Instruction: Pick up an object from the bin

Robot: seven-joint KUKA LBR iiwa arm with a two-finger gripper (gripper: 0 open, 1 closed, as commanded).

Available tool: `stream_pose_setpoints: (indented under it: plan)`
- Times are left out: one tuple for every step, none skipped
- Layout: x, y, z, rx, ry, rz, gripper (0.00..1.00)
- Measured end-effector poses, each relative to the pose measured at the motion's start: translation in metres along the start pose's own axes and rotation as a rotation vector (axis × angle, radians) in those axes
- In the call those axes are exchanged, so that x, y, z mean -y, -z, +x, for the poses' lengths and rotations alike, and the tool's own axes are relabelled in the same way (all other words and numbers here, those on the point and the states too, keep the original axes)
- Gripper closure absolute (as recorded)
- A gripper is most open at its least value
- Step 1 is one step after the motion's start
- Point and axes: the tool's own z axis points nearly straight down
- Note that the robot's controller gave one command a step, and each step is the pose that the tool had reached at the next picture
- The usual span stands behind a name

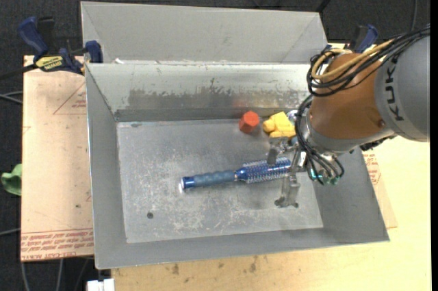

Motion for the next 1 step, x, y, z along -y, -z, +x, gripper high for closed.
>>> stream_pose_setpoints:
  plan:
    - [-0.0106,-0.0654,-0.0490,0.007,-0.132,-0.001,0.00]
